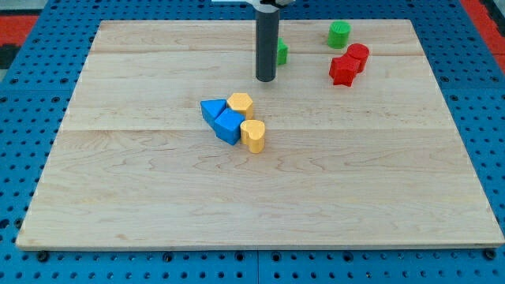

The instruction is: Slide the green circle to the right side of the green star

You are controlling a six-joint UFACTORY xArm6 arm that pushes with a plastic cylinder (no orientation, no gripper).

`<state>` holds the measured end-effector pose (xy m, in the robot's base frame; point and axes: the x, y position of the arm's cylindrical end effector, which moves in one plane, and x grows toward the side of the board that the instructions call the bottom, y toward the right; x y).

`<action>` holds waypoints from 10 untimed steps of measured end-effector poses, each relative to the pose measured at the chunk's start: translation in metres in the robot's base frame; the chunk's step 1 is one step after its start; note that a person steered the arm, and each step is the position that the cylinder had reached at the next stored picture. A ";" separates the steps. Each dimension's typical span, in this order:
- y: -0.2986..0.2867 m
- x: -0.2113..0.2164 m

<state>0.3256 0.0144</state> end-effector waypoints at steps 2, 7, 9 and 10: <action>0.039 -0.070; 0.138 -0.066; 0.185 -0.079; 0.150 -0.083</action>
<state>0.2423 0.1644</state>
